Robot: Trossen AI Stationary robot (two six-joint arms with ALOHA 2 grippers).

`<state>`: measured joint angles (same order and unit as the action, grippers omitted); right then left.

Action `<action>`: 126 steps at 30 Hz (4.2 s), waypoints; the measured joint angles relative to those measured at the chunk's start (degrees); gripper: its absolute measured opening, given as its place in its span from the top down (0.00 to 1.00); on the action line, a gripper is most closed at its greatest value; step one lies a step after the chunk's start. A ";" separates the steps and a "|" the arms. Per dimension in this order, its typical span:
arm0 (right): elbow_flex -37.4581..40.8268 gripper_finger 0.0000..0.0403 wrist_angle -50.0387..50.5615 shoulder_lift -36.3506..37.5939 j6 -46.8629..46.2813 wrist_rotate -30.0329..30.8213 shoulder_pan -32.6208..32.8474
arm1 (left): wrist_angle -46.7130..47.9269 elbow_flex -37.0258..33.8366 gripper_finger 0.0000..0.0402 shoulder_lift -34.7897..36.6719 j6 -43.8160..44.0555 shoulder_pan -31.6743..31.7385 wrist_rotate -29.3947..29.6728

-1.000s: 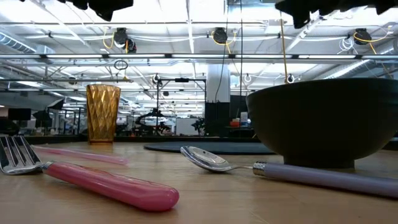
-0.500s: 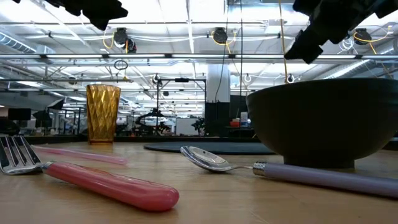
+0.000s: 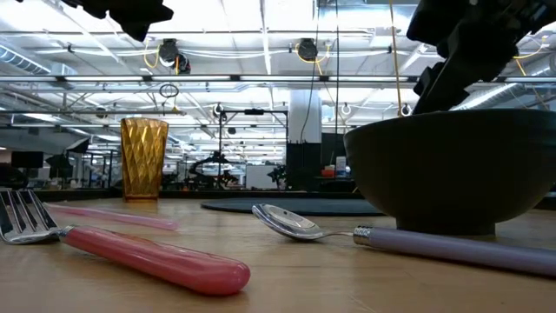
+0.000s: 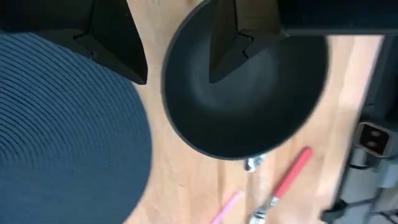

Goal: Pick & Place Utensil
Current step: Put the bowl on the middle left of the mat

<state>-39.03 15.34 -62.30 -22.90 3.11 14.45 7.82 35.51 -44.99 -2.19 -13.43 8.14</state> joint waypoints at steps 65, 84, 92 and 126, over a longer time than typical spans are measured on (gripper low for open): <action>0.07 0.98 -4.10 -10.21 0.16 2.84 -2.26 | 0.12 -0.04 0.70 0.00 0.87 -0.59 0.93; 0.07 0.99 -4.40 0.28 6.59 -1.72 -27.63 | -0.58 -0.04 0.70 0.00 0.34 -0.52 2.95; 0.07 0.99 -6.39 0.25 7.69 -4.93 -40.73 | -0.64 -0.04 0.70 -0.02 -0.47 -0.52 2.99; -13.97 0.98 -4.97 -23.38 6.71 -3.43 -45.55 | -1.87 -0.04 0.70 -0.01 -0.17 -0.54 4.42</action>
<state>-52.99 10.38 -85.68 -16.19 -0.32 -31.11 5.96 35.46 -45.00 -2.36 -13.97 12.56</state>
